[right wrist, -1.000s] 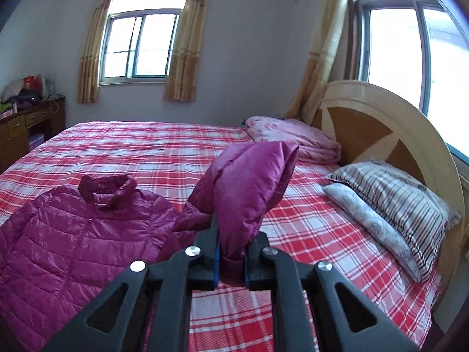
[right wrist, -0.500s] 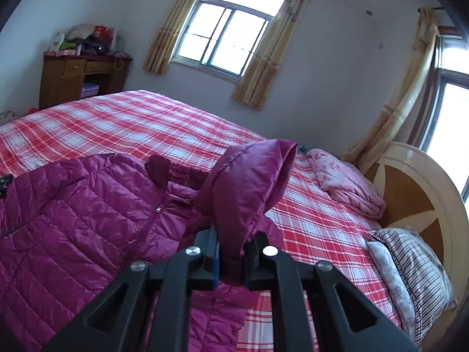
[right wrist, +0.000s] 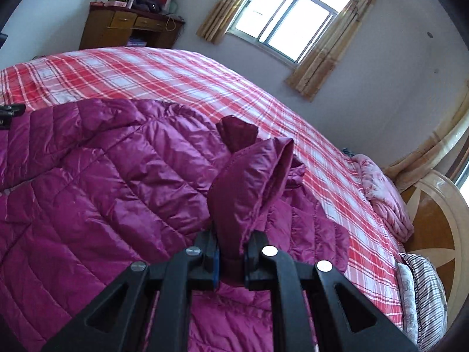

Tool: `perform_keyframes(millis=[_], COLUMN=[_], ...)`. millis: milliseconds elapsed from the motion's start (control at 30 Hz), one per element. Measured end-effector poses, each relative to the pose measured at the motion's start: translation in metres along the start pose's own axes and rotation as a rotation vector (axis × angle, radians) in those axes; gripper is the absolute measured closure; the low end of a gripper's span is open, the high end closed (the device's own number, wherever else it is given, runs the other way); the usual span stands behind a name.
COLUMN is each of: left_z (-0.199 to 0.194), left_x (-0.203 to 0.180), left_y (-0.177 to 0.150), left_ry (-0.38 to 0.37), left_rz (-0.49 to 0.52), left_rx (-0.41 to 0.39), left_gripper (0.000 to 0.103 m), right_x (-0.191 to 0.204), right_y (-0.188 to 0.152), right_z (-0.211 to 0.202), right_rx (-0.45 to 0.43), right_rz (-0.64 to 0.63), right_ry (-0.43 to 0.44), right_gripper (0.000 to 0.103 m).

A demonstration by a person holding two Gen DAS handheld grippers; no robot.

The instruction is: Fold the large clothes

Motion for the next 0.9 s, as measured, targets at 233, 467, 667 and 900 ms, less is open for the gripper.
perform_keyframes(millis=[233, 467, 667, 900], left_z=[0.001, 0.000, -0.014, -0.009], left_x=[-0.004, -0.001, 0.017, 0.046], left_y=[-0.004, -0.005, -0.006, -0.021], left_ry=[0.007, 0.011, 0.043, 0.085], left_rz=[0.020, 0.015, -0.011, -0.041], left_rx=[0.002, 0.006, -0.021, 0.025], left_gripper=[0.001, 0.001, 0.001, 0.001], right_x=[0.022, 0.060, 0.025, 0.034], right_y=[-0.009, -0.015, -0.012, -0.017], right_z=[0.008, -0.053, -0.045, 0.018], right_rx=[0.028, -0.052, -0.031, 0.098], right_rz=[0.094, 0.059, 0.211, 0.286], right_ry=[0.153, 0.396, 0.344, 0.318], right_gripper=[0.050, 0.037, 0.067, 0.070])
Point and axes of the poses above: each gripper's, at about its wrist camera, not at the fingertips, and z roughly the way its jaws point, x to its left, y to its top, the point moved 10 cm from there along z, roughly the way its jaws point, and after that the axes turned 1 degree about -z, right-handed, at the moved point
